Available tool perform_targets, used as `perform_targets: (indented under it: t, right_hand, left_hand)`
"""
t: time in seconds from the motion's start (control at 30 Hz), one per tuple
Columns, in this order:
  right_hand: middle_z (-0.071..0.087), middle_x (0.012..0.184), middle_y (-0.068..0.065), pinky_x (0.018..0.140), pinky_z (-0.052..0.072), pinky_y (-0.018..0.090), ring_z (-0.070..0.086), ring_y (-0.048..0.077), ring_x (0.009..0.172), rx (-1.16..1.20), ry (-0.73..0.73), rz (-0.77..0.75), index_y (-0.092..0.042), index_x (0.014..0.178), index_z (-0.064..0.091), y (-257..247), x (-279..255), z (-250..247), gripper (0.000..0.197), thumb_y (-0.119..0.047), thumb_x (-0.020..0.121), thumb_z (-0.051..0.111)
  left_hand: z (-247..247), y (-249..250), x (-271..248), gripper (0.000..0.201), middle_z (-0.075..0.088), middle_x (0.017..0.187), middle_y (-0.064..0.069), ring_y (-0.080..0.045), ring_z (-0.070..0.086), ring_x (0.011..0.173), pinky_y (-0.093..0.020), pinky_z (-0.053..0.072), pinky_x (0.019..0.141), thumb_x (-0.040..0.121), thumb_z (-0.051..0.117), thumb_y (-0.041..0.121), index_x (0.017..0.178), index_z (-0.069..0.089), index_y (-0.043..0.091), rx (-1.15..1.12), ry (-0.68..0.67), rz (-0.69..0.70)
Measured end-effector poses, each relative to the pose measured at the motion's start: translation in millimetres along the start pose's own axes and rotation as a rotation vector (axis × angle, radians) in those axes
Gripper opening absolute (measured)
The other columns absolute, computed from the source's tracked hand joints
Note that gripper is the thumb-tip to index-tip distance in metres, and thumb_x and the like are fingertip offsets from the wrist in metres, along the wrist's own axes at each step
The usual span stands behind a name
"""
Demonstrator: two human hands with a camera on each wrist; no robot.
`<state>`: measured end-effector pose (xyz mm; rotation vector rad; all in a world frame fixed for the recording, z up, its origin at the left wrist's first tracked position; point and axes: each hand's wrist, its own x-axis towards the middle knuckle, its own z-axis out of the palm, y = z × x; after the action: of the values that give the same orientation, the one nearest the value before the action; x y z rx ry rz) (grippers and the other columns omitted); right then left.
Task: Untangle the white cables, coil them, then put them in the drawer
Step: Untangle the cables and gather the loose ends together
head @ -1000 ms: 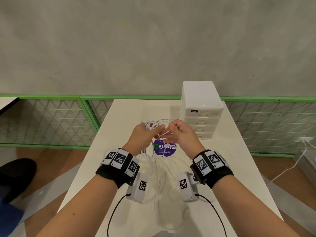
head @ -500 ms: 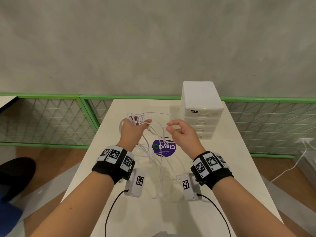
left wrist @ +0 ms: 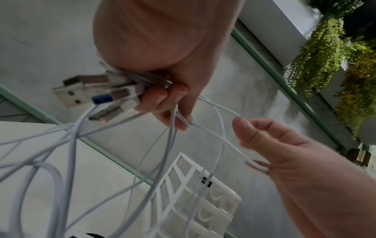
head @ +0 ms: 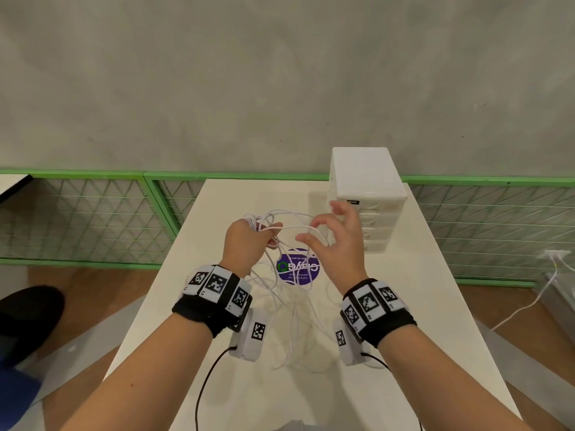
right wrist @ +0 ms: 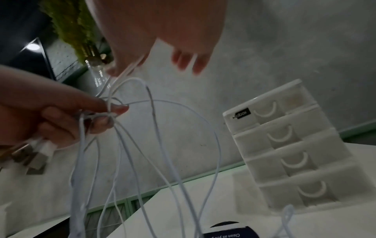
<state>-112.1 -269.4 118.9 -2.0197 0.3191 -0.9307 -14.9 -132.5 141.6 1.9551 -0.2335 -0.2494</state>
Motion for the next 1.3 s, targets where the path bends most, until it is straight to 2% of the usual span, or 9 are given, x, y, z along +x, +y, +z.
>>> perform_targets:
  t: [0.13,0.23,0.43,0.7,0.8,0.97,1.1,1.2,1.3]
  right_hand:
    - [0.051,0.103,0.002,0.083,0.044,0.031,0.049,0.018,0.094,-0.177,0.25,-0.347,-0.015,0.091,0.07,-11,4,2,0.024,-0.03,0.074,0.078]
    - [0.067,0.081,0.005,0.07,0.05,0.034,0.06,0.019,0.076,-0.092,0.021,-0.596,-0.009,0.083,0.073,-19,2,11,0.005,-0.013,0.08,0.073]
    - [0.067,0.098,0.011,0.079,0.045,0.036,0.06,0.028,0.094,-0.432,-0.572,-0.155,-0.017,0.118,0.062,-12,3,28,0.027,-0.021,0.094,0.05]
    - [0.055,0.082,-0.005,0.073,0.037,0.008,0.051,0.005,0.078,0.028,-0.125,-0.09,-0.011,0.088,0.058,-9,27,-13,0.018,-0.01,0.097,0.042]
    - [0.051,0.075,-0.007,0.069,0.037,0.006,0.049,-0.004,0.072,0.132,0.077,0.141,-0.02,0.077,0.048,1,26,-22,0.027,-0.01,0.099,0.036]
    - [0.056,0.086,-0.004,0.076,0.04,0.024,0.053,0.013,0.087,0.025,0.039,0.39,-0.015,0.089,0.054,23,19,-21,0.025,-0.006,0.097,0.032]
    - [0.053,0.113,-0.004,0.099,0.034,0.017,0.047,0.01,0.111,0.055,0.302,0.067,-0.009,0.115,0.055,7,14,-19,0.048,0.012,0.079,0.032]
    - [0.056,0.106,-0.007,0.096,0.036,0.019,0.049,0.006,0.104,0.034,-0.042,-0.193,-0.01,0.105,0.063,-20,12,-12,0.035,0.001,0.084,0.037]
    - [0.063,0.101,-0.006,0.084,0.044,0.026,0.055,0.009,0.091,-0.218,-0.56,-0.104,-0.021,0.107,0.065,-25,5,5,0.027,-0.034,0.096,0.044]
  left_hand:
    - [-2,0,1,0.029,0.053,0.033,0.016,0.002,0.045,0.026,-0.01,0.028,0.034,0.086,0.07,0.024,0.083,0.059,-0.003,-0.045,0.067,-0.005]
    - [-4,0,2,0.034,0.046,0.027,0.01,-0.002,0.042,0.026,-0.012,0.027,0.034,0.084,0.071,0.023,0.069,0.05,0.002,-0.035,0.105,-0.03]
    - [-2,-4,8,0.035,0.045,0.026,0.01,-0.004,0.037,0.025,-0.014,0.026,0.034,0.08,0.074,0.019,0.054,0.055,0.004,0.013,0.047,-0.048]
    - [-21,-20,16,0.019,0.067,0.091,-0.007,0.006,0.055,0.039,-0.008,0.032,0.035,0.09,0.049,-0.004,0.098,0.063,-0.015,0.095,0.076,-0.059]
    - [-25,-29,23,0.015,0.072,0.077,-0.004,-0.019,0.071,0.07,-0.024,0.047,0.053,0.085,0.06,0.009,0.085,0.066,-0.005,0.201,0.13,-0.048]
    - [-13,-24,20,0.013,0.059,0.059,0.007,-0.007,0.049,0.045,-0.014,0.03,0.036,0.082,0.063,0.006,0.073,0.059,-0.001,0.272,0.058,-0.041]
    - [-6,-30,21,0.028,0.062,0.063,-0.006,-0.022,0.051,0.055,-0.026,0.033,0.046,0.081,0.072,0.021,0.069,0.052,0.005,0.285,0.051,-0.021]
    - [1,-27,18,0.029,0.062,0.061,-0.01,-0.024,0.051,0.053,-0.027,0.034,0.046,0.081,0.072,0.022,0.071,0.05,0.006,0.305,0.013,-0.012]
    - [5,-17,12,0.033,0.046,0.048,-0.002,-0.019,0.041,0.045,-0.018,0.027,0.039,0.079,0.069,0.011,0.058,0.044,0.006,0.315,0.006,-0.001]
